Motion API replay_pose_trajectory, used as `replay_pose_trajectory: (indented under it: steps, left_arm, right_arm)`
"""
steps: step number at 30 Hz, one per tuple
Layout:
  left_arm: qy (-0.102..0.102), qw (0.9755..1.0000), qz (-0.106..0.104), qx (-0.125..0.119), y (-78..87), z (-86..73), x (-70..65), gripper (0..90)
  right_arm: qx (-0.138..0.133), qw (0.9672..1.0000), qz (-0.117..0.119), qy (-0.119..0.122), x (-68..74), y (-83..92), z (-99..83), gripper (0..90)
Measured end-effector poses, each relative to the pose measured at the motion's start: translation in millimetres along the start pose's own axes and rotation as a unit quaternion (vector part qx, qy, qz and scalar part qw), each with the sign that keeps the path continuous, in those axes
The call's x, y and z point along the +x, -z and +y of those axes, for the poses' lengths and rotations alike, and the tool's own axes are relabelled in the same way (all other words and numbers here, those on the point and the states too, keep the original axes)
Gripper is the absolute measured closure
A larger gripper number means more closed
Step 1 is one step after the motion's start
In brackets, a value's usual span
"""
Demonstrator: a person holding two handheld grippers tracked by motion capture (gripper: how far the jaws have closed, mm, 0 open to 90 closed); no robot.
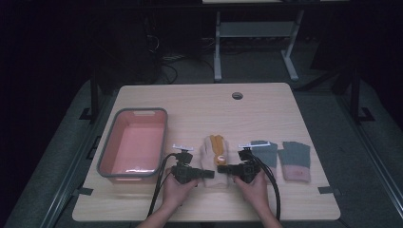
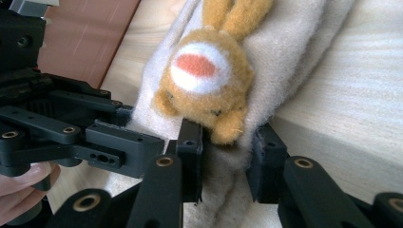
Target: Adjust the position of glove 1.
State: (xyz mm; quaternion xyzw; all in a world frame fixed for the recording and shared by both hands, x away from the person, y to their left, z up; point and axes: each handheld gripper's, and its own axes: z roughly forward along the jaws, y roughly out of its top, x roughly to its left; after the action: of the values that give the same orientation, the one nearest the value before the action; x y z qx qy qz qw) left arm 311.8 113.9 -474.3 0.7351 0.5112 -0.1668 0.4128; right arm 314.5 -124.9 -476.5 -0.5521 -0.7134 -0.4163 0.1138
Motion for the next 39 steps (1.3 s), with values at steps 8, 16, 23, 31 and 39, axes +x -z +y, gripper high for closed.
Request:
replay_pose_trajectory:
  steps: [8, 16, 23, 31, 39]
  left_arm:
    - [0.0, 1.0, -0.006, 0.002, -0.4, 0.9, 1.4, 68.1]
    - [0.0, 0.9999, -0.01, 0.002, 0.5, 0.1, 3.3, 69.1]
    - [0.003, 1.0, -0.009, 0.0, -0.7, -0.3, 2.6, 68.9]
    - [0.002, 0.9999, -0.013, -0.001, -0.7, 0.1, 2.4, 68.9]
    - [-0.001, 0.9998, -0.02, -0.004, 0.7, 1.6, 1.5, 69.8]
  right_arm:
    - [0.003, 1.0, 0.004, -0.002, -0.1, 1.0, 0.2, 74.8]
    - [0.006, 0.9999, 0.0, -0.01, -3.8, 7.2, 3.7, 57.4]
    - [-0.002, 0.9999, -0.002, -0.013, -2.3, 4.8, 2.2, 60.6]
    - [-0.005, 0.9998, 0.013, -0.01, -2.1, 2.2, -1.3, 75.4]
    - [-0.005, 0.9995, 0.03, -0.011, -3.8, 7.6, 0.3, 79.3]
